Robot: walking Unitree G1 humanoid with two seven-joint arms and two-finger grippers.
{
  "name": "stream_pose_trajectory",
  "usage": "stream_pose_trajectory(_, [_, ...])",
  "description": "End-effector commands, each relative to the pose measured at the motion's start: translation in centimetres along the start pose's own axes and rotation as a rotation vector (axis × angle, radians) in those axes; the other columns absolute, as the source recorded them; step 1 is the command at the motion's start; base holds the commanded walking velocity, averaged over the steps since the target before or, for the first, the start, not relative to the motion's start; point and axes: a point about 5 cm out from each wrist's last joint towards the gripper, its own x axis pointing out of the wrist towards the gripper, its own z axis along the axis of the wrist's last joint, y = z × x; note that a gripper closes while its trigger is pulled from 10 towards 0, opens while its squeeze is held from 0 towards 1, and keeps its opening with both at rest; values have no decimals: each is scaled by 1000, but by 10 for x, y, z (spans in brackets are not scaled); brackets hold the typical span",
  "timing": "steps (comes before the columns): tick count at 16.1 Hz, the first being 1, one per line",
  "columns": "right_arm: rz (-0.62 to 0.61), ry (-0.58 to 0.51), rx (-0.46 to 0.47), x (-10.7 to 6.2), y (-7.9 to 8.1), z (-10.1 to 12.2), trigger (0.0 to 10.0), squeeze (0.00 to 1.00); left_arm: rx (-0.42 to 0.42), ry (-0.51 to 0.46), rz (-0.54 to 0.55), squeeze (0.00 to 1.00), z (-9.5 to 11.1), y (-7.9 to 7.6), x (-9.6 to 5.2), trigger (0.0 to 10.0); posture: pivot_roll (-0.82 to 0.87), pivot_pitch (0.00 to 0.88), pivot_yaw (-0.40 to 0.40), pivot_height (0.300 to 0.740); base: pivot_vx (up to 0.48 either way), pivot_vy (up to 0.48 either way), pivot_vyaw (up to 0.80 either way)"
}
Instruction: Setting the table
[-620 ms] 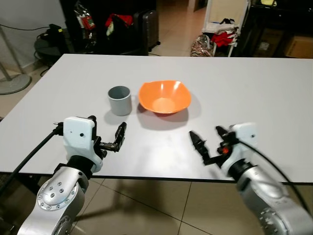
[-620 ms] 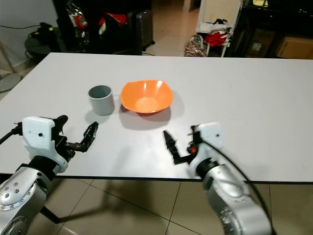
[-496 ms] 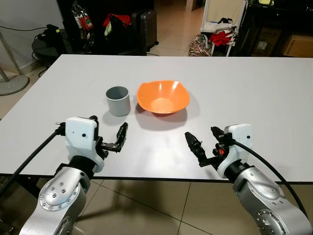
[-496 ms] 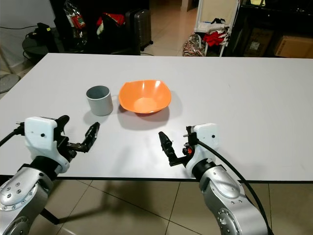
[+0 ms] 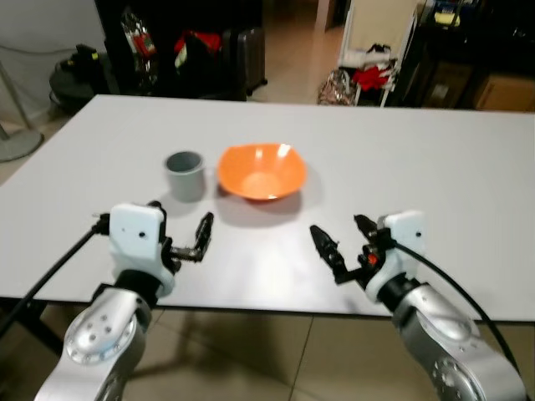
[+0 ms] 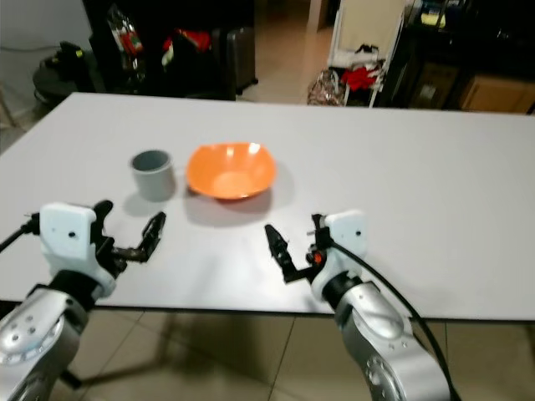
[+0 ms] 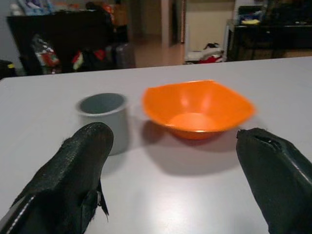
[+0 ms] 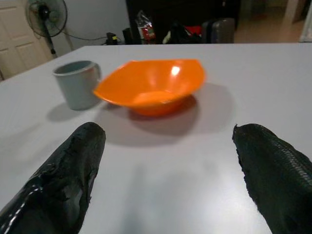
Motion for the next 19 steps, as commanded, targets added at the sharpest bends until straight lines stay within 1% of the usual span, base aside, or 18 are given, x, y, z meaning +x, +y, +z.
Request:
stream_pose_trajectory(1, [-8, -10, -1, 1, -2, 0, 10000, 0, 20, -8, 14, 0, 2, 2, 0, 10000, -19, 0, 26, 740, 0, -412, 0])
stream_pose_trajectory(2, [6, -10, -11, 2, -1, 1, 10000, 0, -3, -5, 21, 0, 1, 3, 0, 10000, -17, 0, 25, 740, 0, 0, 0])
stream_pose_trajectory(4, [24, -7, -13, 2, 0, 1, 10000, 0, 2, -7, 28, 0, 2, 5, -1, 10000, -13, 0, 24, 740, 0, 0, 0])
stream_pose_trajectory(10, [17, -9, 12, 3, 0, -1, 10000, 0, -18, -2, 23, 0, 2, 5, -3, 10000, -8, 0, 26, 740, 0, 0, 800])
stream_pose_trajectory(19, [15, -10, 35, 6, 0, -3, 10000, 0, -5, 2, 17, 0, 6, 8, -5, 10000, 7, 0, 32, 740, 0, 376, 800])
